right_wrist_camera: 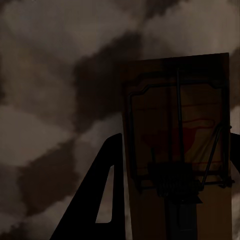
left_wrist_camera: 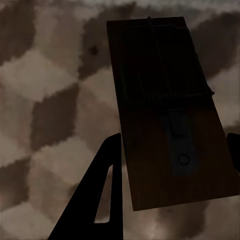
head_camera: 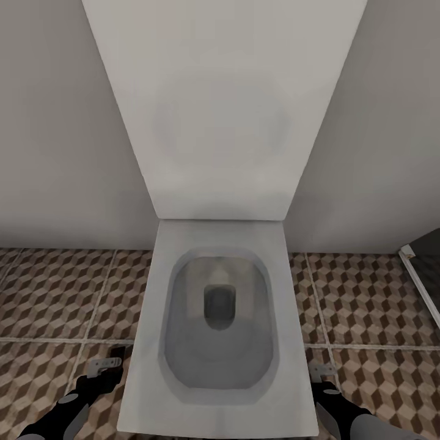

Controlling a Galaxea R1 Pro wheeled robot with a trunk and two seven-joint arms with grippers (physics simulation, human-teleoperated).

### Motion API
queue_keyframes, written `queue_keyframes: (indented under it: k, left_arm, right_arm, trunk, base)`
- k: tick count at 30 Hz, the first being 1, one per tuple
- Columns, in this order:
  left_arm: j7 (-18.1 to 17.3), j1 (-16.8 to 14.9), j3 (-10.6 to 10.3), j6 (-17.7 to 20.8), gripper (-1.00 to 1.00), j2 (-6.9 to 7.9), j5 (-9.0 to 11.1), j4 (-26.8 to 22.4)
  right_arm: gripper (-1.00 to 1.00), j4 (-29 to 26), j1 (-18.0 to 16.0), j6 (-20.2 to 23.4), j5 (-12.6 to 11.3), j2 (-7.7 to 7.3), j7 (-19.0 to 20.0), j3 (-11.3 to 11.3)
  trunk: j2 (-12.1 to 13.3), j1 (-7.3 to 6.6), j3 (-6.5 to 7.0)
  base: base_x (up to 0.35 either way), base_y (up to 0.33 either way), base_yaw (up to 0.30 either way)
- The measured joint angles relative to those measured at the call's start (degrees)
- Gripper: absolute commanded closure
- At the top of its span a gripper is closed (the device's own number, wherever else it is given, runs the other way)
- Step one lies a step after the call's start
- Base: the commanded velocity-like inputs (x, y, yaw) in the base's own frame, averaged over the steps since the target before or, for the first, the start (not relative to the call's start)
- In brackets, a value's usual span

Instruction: Take the four mousetraps from the cabinet in the bathroom and place them on the bathroom floor. Make sure all four end up on the same floor surface, and ensure that at least two of them are either under or directly next to the same bathroom sink.

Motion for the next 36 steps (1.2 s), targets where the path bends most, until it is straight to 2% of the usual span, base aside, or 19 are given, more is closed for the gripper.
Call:
queue_keyframes:
  k: [23,24,36]
  left_arm:
    - [0.00,0.00,-0.01,0.00,1.00,0.00,0.01,0.00]
    - [0.00,0.00,-0.01,0.00,1.00,0.00,0.01,0.00]
    - [-0.01,0.00,-0.03,0.00,1.00,0.01,0.02,0.00]
  right_arm:
    - [1.00,-0.01,0.00,0.09,-0.08,0.00,0.01,0.15]
    - [-1.00,-0.01,0.00,0.10,-0.08,0.00,0.01,0.16]
    - [-1.00,0.00,0.00,0.12,-0.20,0.00,0.18,0.16]
  trunk:
    - [0.00,0.00,0.00]
    - [0.00,0.00,0.00]
    - [0.00,0.00,0.00]
  base:
    - [0.000,0.000,0.000]
    - [0.000,0.000,0.000]
    - [0.000,0.000,0.000]
